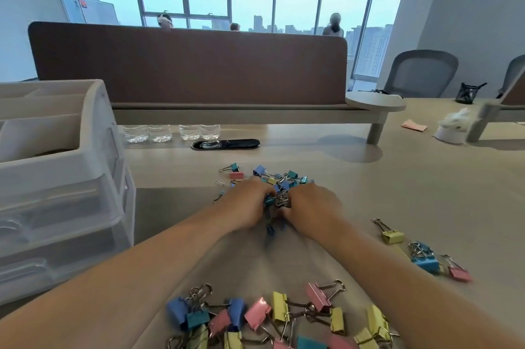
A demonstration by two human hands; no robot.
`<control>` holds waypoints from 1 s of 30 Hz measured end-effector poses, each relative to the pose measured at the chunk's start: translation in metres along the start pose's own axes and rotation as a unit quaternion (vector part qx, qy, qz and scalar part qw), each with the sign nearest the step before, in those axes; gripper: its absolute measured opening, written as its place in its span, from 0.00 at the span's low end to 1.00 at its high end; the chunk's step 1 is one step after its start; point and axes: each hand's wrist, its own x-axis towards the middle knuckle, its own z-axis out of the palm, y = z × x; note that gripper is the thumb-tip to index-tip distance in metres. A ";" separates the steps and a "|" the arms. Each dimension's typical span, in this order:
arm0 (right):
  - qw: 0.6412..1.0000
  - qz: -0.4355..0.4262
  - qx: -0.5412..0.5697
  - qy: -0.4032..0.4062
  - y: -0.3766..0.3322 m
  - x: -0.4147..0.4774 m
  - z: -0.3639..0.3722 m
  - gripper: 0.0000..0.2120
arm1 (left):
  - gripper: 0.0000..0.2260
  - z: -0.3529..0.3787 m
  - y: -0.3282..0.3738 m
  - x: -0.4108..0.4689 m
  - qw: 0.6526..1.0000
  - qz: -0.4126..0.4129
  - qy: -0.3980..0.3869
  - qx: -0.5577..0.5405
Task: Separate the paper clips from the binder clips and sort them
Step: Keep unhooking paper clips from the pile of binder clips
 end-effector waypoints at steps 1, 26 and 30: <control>1.000 0.001 0.006 0.002 -0.001 0.000 0.000 0.12 | 0.24 0.001 0.000 0.000 1.000 -0.001 0.003 0.001; 0.956 0.069 0.280 -0.044 0.024 -0.021 -0.028 0.16 | 0.08 -0.023 0.012 -0.031 0.999 -0.013 0.032 -0.038; 0.953 0.045 0.291 -0.069 0.024 -0.036 -0.032 0.14 | 0.08 -0.023 0.014 -0.046 0.999 -0.025 -0.007 -0.043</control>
